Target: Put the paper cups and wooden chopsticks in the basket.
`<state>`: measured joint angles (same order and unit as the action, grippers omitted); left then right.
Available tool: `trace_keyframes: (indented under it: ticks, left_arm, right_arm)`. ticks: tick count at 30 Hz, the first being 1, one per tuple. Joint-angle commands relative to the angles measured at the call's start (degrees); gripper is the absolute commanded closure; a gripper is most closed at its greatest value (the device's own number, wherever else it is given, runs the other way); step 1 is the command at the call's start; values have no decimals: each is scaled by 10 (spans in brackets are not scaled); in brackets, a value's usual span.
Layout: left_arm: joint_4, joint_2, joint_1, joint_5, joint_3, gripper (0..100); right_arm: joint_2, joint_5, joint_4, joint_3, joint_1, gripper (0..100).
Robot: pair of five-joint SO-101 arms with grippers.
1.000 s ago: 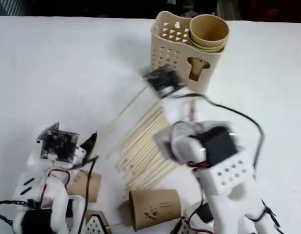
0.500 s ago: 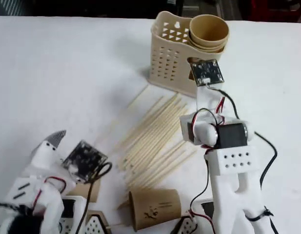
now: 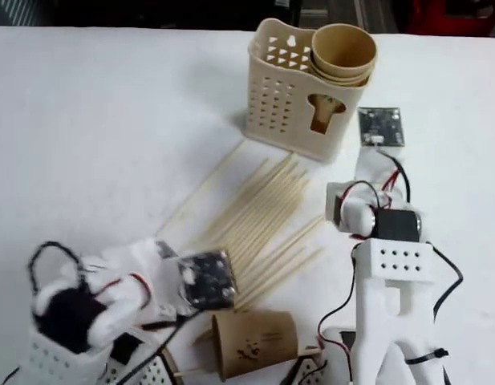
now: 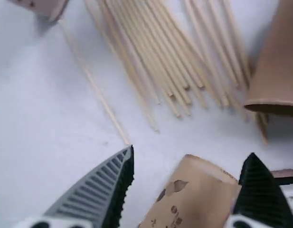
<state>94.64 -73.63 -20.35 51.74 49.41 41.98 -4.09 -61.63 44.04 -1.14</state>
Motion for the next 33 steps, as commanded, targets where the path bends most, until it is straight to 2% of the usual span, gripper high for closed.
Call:
trace_keyframes:
  ticks: [1,5,12,16,20,26,33]
  left_arm:
    - [-46,-36,-70,7,93,649]
    - [-94,-89,-124,4,174,653]
    - [-135,-188,-223,-68,248,653]
    - [-149,-202,-254,-92,253,653]
    - [-203,-203,-290,-107,309,662]
    - [-273,-204,-328,-112,360,802]
    - [-249,-204,-334,-108,277,970]
  right_arm:
    - [15,34,11,-6,-22,775]
    - [15,51,20,-5,-46,775]
    - [15,64,34,-4,-70,775]
    - [15,64,35,-3,-70,776]
    - [15,64,35,-3,-71,776]
    - [15,71,35,-4,-95,776]
    - [15,71,35,-5,-96,776]
